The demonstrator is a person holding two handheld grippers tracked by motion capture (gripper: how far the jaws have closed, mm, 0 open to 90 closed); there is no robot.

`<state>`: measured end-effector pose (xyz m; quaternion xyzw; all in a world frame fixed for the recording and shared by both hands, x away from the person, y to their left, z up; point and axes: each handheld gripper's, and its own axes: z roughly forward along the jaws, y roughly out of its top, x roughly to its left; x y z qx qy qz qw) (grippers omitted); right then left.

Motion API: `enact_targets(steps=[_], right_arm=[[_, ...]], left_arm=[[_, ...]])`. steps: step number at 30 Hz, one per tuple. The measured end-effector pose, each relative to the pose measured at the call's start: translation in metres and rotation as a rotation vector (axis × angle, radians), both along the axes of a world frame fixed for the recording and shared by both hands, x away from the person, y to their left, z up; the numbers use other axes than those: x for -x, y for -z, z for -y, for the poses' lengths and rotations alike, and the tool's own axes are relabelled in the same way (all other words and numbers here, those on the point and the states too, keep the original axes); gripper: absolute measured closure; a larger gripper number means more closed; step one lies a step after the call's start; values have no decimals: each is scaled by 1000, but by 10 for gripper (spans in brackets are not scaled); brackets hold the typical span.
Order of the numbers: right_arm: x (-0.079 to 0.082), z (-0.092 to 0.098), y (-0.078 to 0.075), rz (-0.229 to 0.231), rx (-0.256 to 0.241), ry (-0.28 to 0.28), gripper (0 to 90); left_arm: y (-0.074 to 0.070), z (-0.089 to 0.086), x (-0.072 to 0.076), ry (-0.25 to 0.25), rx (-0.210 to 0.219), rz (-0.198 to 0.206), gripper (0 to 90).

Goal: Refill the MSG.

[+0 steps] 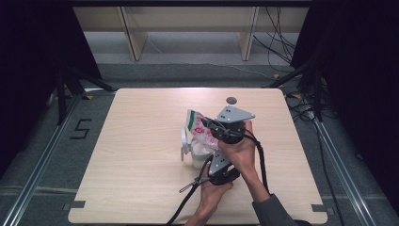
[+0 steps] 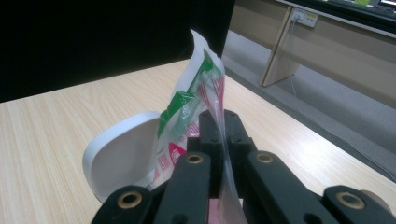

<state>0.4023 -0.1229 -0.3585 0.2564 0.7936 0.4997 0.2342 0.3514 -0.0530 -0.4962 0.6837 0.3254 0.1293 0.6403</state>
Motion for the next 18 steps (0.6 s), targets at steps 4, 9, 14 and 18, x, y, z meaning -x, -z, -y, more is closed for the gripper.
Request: enact_targets(steps=[4, 9, 14, 18], right_arm=[[-1, -1, 1, 6, -3, -10, 896], [0, -1, 0, 0, 0, -9, 896], [0, -2, 1, 6, -3, -7, 896], [-1, -2, 1, 5, -3, -8, 896]], left_arm=[[0, 0, 0, -1, 2, 1, 784], [0, 0, 0, -1, 1, 3, 784], [0, 0, 0, -2, 1, 3, 784], [0, 0, 0, -1, 2, 2, 784]])
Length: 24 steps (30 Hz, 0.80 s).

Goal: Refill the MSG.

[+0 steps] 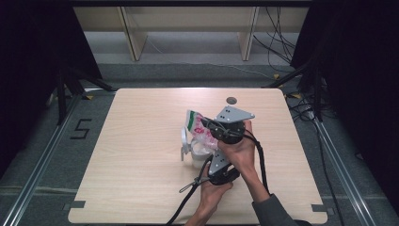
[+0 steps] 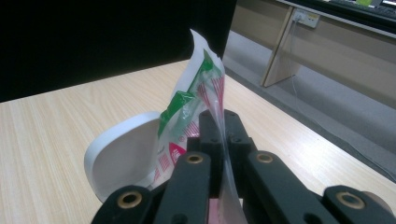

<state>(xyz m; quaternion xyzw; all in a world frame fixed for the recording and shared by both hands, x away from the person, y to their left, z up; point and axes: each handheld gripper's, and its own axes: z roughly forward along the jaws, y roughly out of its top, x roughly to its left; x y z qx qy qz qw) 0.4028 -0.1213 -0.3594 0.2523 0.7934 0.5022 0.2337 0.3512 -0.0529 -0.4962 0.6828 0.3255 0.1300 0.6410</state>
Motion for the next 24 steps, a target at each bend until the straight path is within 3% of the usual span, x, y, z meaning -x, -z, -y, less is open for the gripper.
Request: enact_targets(steps=[8, 11, 13, 24], right_arm=[[0, 0, 0, 3, 3, -1, 896], [-1, 0, 0, 35, 8, 2, 896], [0, 0, 0, 17, 4, 2, 896], [0, 0, -1, 28, 19, -2, 896]], left_arm=[[0, 0, 0, 0, 3, -2, 783], [0, 0, 0, -1, 2, 0, 783], [0, 0, 0, -1, 3, -1, 783], [0, -1, 0, -10, -10, -4, 784]])
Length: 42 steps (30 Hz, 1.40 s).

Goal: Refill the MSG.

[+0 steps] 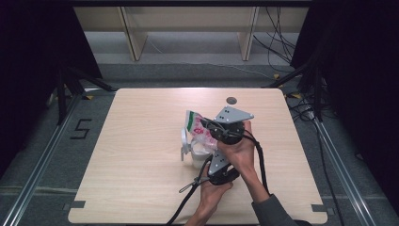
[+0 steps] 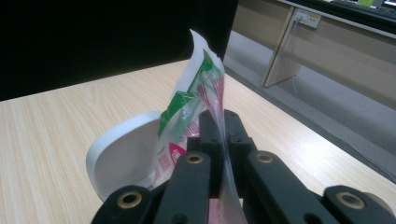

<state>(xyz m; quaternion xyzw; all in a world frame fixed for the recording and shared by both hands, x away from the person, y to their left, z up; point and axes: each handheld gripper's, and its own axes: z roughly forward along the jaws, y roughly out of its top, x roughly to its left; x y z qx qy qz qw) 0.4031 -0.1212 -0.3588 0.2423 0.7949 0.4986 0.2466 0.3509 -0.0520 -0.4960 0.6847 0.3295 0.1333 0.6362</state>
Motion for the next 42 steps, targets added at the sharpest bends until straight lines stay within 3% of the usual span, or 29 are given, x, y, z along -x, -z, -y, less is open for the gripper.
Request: enact_targets(steps=[5, 6, 9, 17, 19, 30, 38, 42], right_arm=[[1, -2, 1, -3, -9, 3, 896], [2, -2, 1, -31, -9, -4, 896], [0, -2, 2, 2, -4, 5, 896], [-1, -2, 2, -1, -1, 5, 896], [0, -2, 2, -20, -2, 0, 896], [1, -4, 1, 17, 16, 5, 896], [1, -3, 0, -17, 18, -14, 896], [1, -3, 1, -24, 3, 3, 896]], left_arm=[[0, 0, 0, 7, 13, 6, 784], [0, 0, 0, 6, 14, 6, 784], [0, 0, -1, 8, 12, 5, 784], [1, 0, -1, 8, 8, 3, 784], [0, 0, 0, 0, -4, -1, 783], [0, 1, -1, 10, 18, 10, 784], [0, 1, -1, 11, 15, 8, 784], [0, 1, -1, 10, 13, 5, 784]])
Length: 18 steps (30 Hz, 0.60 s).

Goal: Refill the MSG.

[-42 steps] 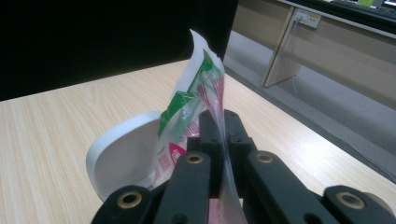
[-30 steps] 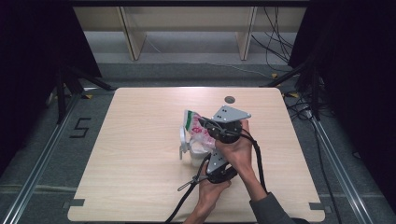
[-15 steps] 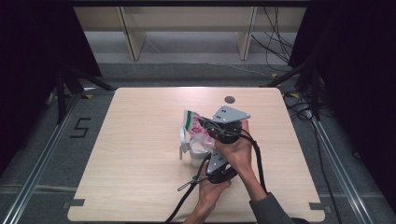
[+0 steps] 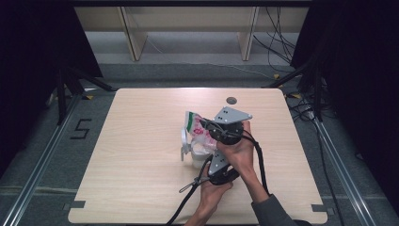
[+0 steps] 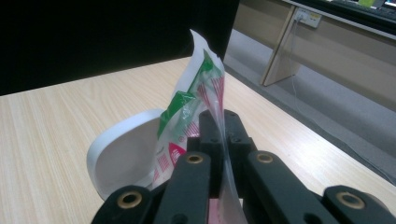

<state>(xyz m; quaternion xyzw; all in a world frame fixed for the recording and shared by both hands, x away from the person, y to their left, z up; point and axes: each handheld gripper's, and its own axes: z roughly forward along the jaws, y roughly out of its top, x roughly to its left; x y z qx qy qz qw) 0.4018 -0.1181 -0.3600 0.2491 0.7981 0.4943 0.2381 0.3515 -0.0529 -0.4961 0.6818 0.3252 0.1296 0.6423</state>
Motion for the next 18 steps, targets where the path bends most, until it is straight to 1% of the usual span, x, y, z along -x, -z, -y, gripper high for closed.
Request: enact_targets(steps=[2, 3, 4, 5, 7, 8, 9, 10, 11, 12, 14, 15, 18], right_arm=[[1, 0, 0, -11, -5, 5, 896], [0, 1, -1, 22, 4, 0, 896], [0, 0, -1, 30, 2, 3, 897], [1, 0, -1, 7, 4, 2, 896], [2, 0, -1, -2, 4, 4, 896], [1, 0, -1, 15, 4, 3, 896], [1, 0, -1, 9, -1, 4, 896], [1, 0, 0, 14, -2, 7, 896], [1, 1, -1, 5, 6, 2, 896], [0, 0, 0, 14, 11, -3, 896], [0, -1, 0, 12, 12, -6, 896], [0, -1, 1, 23, 11, 0, 896], [0, -1, 0, 25, 14, -5, 896]], left_arm=[[0, 0, 0, 2, 0, 5, 784], [0, 0, 0, 2, 3, 8, 784], [-1, 0, 0, 1, 0, 5, 784], [0, 0, 0, 1, -1, 3, 784], [0, 0, 0, 2, -1, 5, 784], [0, 0, 0, 1, -1, 7, 784], [0, 0, 0, 0, 1, 5, 784], [0, 0, 0, 0, 1, 4, 784], [0, 0, 0, 1, 2, 2, 783], [0, 0, 0, 1, 3, 3, 784], [0, 0, 0, 0, 5, 1, 784], [0, 0, 0, 0, 3, 1, 784], [0, 0, 0, 1, 4, 3, 784]])
